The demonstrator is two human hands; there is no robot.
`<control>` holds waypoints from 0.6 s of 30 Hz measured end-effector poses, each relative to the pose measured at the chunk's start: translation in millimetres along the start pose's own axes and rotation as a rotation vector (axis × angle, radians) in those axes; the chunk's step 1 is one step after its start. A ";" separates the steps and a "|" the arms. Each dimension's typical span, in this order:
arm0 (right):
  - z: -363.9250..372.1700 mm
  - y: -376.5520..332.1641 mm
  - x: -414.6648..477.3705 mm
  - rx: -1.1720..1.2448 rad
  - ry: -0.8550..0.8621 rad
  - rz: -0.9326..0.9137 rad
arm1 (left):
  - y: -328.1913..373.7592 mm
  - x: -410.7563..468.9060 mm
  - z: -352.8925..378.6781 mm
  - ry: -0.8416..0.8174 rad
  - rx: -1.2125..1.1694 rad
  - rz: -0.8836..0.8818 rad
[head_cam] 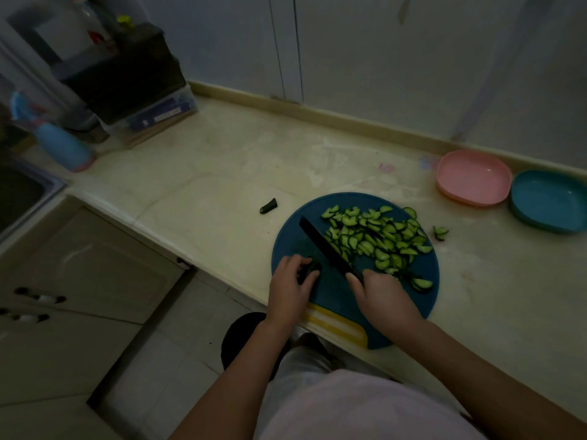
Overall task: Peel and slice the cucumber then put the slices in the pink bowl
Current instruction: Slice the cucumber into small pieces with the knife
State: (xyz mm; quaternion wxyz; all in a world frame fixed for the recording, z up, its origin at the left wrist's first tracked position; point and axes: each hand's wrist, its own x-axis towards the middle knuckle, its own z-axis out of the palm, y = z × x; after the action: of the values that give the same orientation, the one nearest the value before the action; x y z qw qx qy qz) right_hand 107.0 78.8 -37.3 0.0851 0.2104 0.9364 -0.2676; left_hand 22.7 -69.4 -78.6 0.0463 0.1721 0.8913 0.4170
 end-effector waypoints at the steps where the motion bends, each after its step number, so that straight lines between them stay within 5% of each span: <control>1: -1.5 -1.5 -0.8 -0.004 -0.003 -0.012 | 0.0 0.1 0.7 0.005 0.000 -0.001; 18: 1.7 -11.2 -11.8 -0.115 -0.037 -0.076 | -2.1 2.6 -2.0 -0.010 0.059 0.057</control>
State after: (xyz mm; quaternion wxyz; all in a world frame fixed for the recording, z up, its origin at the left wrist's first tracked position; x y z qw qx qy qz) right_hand 112.8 65.1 -30.4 0.1044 0.1643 0.9558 -0.2203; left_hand 19.2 -71.2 -78.8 0.0337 0.2007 0.8976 0.3909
